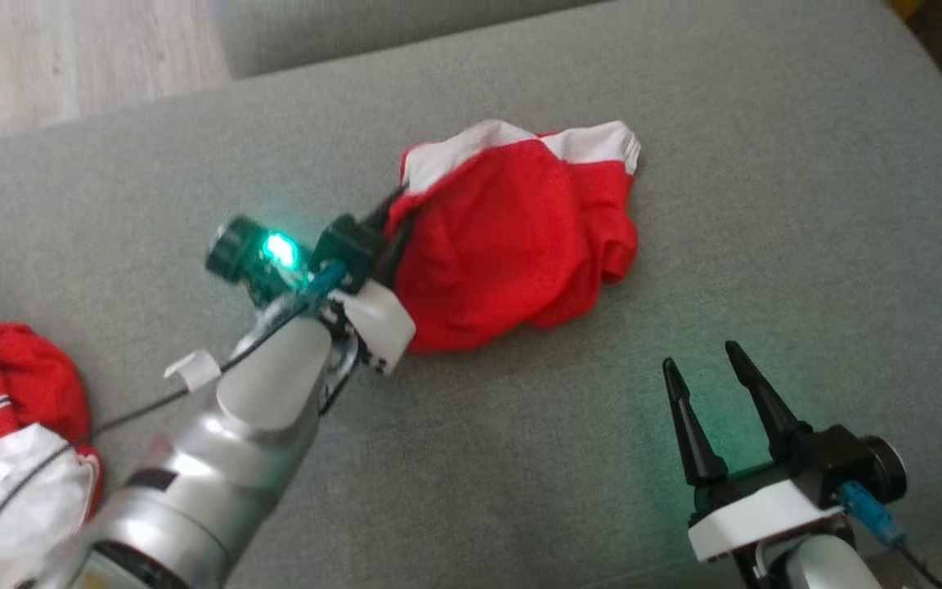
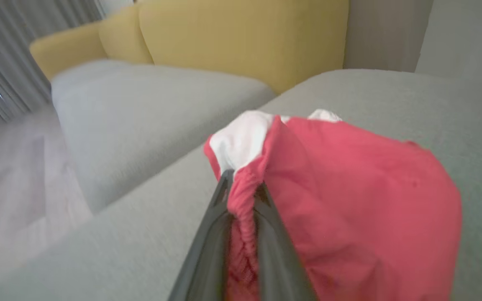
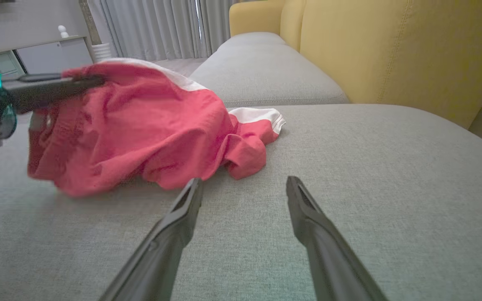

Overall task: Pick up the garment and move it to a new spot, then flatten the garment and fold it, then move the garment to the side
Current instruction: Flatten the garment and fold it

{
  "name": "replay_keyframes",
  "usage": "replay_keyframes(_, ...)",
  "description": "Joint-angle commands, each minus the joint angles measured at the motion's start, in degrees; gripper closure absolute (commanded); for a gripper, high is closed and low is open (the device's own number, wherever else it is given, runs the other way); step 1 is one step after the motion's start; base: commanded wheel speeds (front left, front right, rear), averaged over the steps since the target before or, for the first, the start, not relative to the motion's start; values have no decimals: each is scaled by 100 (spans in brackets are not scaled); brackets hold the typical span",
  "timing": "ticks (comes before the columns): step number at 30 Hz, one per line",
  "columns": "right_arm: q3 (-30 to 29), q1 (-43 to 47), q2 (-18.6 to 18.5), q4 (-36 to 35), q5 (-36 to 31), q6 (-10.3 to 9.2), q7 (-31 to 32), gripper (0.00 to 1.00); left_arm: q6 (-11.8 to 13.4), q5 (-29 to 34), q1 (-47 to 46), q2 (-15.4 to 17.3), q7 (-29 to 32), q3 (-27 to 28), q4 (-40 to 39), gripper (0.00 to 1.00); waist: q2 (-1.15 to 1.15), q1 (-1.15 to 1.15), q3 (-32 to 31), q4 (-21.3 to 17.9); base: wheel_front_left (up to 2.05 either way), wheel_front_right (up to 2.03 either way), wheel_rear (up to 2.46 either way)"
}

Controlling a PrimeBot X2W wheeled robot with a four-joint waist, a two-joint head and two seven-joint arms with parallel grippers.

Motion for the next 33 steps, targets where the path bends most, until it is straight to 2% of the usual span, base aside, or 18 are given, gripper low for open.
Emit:
replay_keyframes(1, 123, 34, 22, -141, -4, 39, -22, 0, 68, 130, -399, 189, -101, 80, -226, 100, 0, 0, -181, -5, 0, 0, 0)
replay_keyframes(5, 77, 149, 28, -139, -17, 39, -22, 0, 70, 581, -515, 300, -150, -245, -607, 100, 0, 0, -364, 67, 0, 0, 0)
replay_keyframes(10, 53, 249, 34, -182, -31, 39, -22, 0, 114, 1068, 49, 320, -155, -811, -1146, 100, 0, 0, -414, 210, 0, 0, 0)
replay_keyframes(12, 34, 259, 37, -205, -36, 39, -22, 0, 154, 1094, 418, 262, -155, -950, -1295, 87, 0, 0, -382, 279, 0, 0, 0)
replay_keyframes(13, 32, 263, 39, -213, -37, 39, -22, 0, 147, 1072, 606, 224, -155, -1006, -1345, 78, 0, 0, -362, 312, 0, 0, 0)
replay_keyframes(14, 33, 263, 40, -215, -40, 39, -22, 0, 151, 1044, 784, 186, -155, -1052, -1376, 62, 0, 0, -343, 343, 0, 0, 0)
replay_keyframes(15, 35, 264, 41, -216, -43, 39, -22, 0, 161, 1014, 945, 146, -155, -1089, -1404, 14, 0, 0, -327, 375, 0, 0, 0)
replay_keyframes(16, 38, 266, 38, -216, -48, 39, -22, 0, 185, 971, 1093, 104, -156, -1102, -1468, 0, 0, 0, -314, 406, 0, 0, 0)
replay_keyframes(24, -15, 312, -2, -187, -67, 39, -22, 0, 297, 328, 2094, -53, -156, -800, -2292, 0, 0, 0, -428, 550, 0, 0, 0)
replay_keyframes(28, -24, 375, -1, -176, -75, 39, -22, 0, 57, -417, 2564, -74, -145, -537, -2536, 0, 0, 0, -511, 581, 0, 0, 0)
replay_keyframes(33, 67, 389, 1, -159, -69, 39, -22, 0, -174, -1342, 2690, -84, 197, -485, -2606, 0, 0, 0, -530, 517, 0, 0, 0)
